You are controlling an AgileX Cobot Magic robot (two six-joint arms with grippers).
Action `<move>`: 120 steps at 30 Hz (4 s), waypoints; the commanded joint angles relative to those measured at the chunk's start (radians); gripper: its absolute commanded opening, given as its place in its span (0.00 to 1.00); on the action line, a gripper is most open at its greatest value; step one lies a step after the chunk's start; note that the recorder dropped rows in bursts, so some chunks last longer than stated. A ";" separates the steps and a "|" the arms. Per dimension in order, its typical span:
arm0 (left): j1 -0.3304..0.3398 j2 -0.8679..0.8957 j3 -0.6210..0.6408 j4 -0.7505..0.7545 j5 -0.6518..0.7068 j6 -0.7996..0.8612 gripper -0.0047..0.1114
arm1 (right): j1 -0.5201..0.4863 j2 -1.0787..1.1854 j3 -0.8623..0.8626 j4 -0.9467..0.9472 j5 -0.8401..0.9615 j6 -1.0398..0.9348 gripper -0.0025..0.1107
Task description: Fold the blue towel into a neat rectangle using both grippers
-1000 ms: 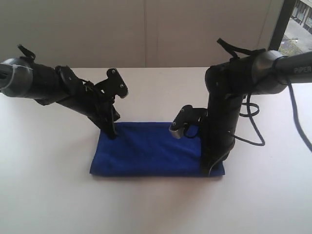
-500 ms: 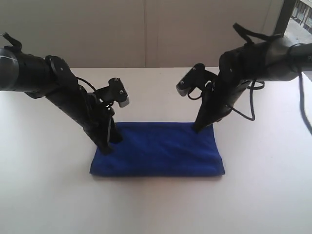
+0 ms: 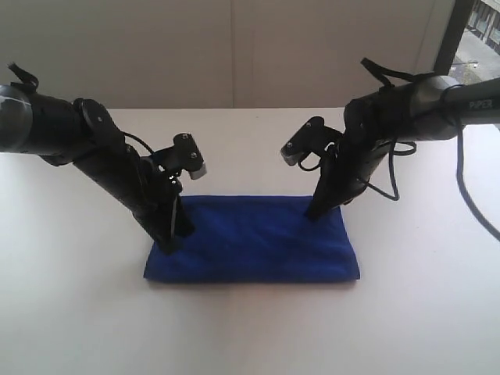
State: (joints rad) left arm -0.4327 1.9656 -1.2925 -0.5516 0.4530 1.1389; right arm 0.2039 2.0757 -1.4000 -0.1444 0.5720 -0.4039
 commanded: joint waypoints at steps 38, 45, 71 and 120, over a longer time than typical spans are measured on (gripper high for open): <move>0.340 -1.074 1.037 -1.193 0.029 0.820 0.04 | -0.088 -1.667 1.089 0.155 -0.304 0.496 0.02; 0.340 -1.074 1.037 -1.193 0.035 0.820 0.04 | -0.088 -1.682 1.089 0.155 -0.306 0.496 0.02; 0.340 -1.076 1.037 -1.193 0.035 0.820 0.04 | -0.330 -1.885 1.090 0.155 -0.295 0.496 0.02; 0.340 -1.080 1.037 -1.193 0.036 0.820 0.04 | -0.394 -2.076 1.400 0.144 -0.259 0.433 0.02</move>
State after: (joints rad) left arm -0.0948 0.8917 -0.2628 -1.7230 0.4733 1.9550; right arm -0.1603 0.0064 -0.0049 0.0000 0.3214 0.0380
